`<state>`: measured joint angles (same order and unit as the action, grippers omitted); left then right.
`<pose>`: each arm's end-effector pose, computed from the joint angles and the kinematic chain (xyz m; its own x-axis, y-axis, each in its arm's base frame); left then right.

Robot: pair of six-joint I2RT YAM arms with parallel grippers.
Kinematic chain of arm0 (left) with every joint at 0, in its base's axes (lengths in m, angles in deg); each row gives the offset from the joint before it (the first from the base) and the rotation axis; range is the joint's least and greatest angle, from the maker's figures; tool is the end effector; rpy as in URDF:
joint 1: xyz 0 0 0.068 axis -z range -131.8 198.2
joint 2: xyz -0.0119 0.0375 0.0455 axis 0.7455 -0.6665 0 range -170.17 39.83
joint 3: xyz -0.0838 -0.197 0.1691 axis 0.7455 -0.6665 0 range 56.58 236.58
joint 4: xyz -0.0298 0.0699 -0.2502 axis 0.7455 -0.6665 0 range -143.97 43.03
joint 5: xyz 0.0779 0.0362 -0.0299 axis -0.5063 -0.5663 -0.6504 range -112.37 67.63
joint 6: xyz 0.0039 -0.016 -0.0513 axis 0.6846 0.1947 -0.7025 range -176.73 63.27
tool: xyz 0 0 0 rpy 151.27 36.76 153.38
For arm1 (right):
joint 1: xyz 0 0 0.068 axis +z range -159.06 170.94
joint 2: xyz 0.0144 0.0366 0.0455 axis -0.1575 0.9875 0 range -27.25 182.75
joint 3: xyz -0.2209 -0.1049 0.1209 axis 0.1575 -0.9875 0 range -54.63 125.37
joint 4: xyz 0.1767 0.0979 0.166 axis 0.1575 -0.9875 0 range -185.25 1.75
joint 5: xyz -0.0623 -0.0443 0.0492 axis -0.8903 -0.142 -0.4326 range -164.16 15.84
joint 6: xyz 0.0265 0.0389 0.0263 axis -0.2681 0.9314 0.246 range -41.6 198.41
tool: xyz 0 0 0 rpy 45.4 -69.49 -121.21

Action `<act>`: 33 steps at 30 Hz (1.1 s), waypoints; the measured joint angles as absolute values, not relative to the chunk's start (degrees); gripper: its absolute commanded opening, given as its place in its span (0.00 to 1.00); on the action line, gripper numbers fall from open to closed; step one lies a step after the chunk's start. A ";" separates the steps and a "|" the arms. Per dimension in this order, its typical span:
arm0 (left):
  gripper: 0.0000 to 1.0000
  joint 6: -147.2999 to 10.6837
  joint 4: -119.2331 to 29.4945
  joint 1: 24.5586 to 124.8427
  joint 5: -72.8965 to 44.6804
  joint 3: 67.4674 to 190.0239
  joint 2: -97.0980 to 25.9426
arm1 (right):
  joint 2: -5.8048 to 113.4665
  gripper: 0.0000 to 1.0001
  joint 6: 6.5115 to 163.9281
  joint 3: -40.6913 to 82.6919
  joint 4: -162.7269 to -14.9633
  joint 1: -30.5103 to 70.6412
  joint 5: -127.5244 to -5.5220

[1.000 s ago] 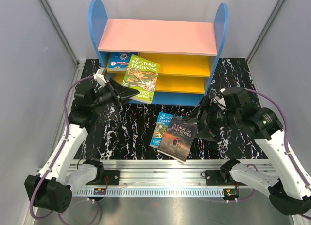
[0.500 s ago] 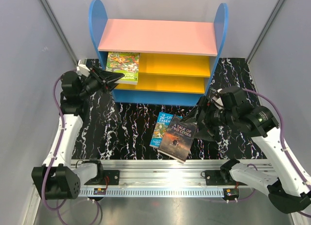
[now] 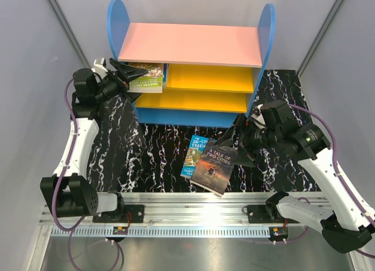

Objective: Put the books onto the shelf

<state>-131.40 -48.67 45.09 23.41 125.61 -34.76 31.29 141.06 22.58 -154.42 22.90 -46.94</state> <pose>0.2986 -0.0094 0.3915 -0.6814 -0.7106 -0.1751 0.0562 0.1877 -0.9806 0.1326 0.1019 0.3961 -0.9384 0.3455 -0.0108 0.2189 0.6181 0.7550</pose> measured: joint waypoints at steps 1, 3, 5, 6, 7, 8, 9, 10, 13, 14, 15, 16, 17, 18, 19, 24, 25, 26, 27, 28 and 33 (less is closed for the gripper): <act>0.99 -131.38 -48.99 45.09 23.67 125.76 -35.28 | 31.29 1.00 140.99 22.55 -154.14 22.90 -46.83; 0.99 -130.73 -50.66 45.09 24.20 125.76 -35.72 | 31.27 1.00 140.95 22.49 -153.85 22.90 -46.53; 0.99 -129.85 -52.45 45.09 24.61 125.76 -35.76 | 31.25 1.00 140.93 22.20 -153.61 22.90 -46.42; 0.99 -129.24 -53.39 45.09 24.81 125.76 -35.68 | 31.21 1.00 140.93 21.99 -153.57 22.90 -46.42; 0.99 -128.60 -54.61 45.09 25.05 125.76 -35.50 | 31.18 1.00 140.93 21.79 -153.57 22.90 -46.39; 0.99 -128.10 -55.70 45.09 25.20 125.63 -35.28 | 31.14 1.00 140.93 21.48 -153.50 22.90 -46.33; 0.99 -127.42 -56.62 45.09 25.31 125.17 -34.78 | 31.10 1.00 140.93 21.20 -153.42 22.90 -46.20; 0.99 -126.99 -57.63 45.09 25.38 124.52 -34.04 | 31.01 1.00 140.93 20.89 -153.33 22.90 -46.15; 0.99 -125.85 -59.84 44.96 25.46 122.46 -31.35 | 30.73 1.00 140.95 19.89 -152.85 22.90 -46.02; 0.99 -125.41 -60.80 44.89 25.51 122.29 -30.56 | 30.70 1.00 140.95 19.63 -152.69 22.90 -46.00; 0.99 -124.93 -61.48 44.85 25.49 122.29 -29.91 | 30.70 1.00 140.97 19.45 -152.61 22.90 -46.00; 0.98 -124.36 -61.85 44.72 25.49 122.29 -29.40 | 30.70 1.00 140.95 19.36 -152.50 22.90 -45.98; 0.97 -123.73 -62.26 44.58 25.51 122.33 -28.90 | 30.70 1.00 140.95 19.34 -152.48 22.90 -45.98; 0.95 -123.21 -62.66 44.32 25.55 122.40 -28.53 | 30.70 1.00 140.95 19.34 -152.43 22.90 -46.00; 0.90 -122.66 -63.14 43.86 25.68 122.57 -28.16 | 30.68 1.00 140.95 19.34 -152.41 22.90 -45.98; 0.21 -121.02 -63.68 40.78 25.99 122.99 -26.10 | 30.40 1.00 140.88 18.95 -152.41 22.90 -46.02; 0.13 -120.89 -63.42 40.63 26.10 122.97 -25.62 | 30.22 1.00 140.86 18.73 -152.43 22.90 -46.02; 0.00 -120.76 -63.25 40.63 26.27 122.92 -25.05 | 30.00 1.00 140.82 18.51 -152.43 22.90 -46.05; 0.00 -120.74 -63.11 40.63 26.51 122.81 -24.49 | 29.76 1.00 140.75 18.29 -152.45 22.90 -46.05; 0.00 -120.32 -62.85 40.67 26.75 122.55 -23.81 | 29.55 1.00 140.75 18.10 -152.50 22.90 -46.05; 0.00 -119.67 -62.17 40.65 27.06 120.04 -21.27 | 29.04 1.00 140.73 17.66 -152.80 22.90 -46.07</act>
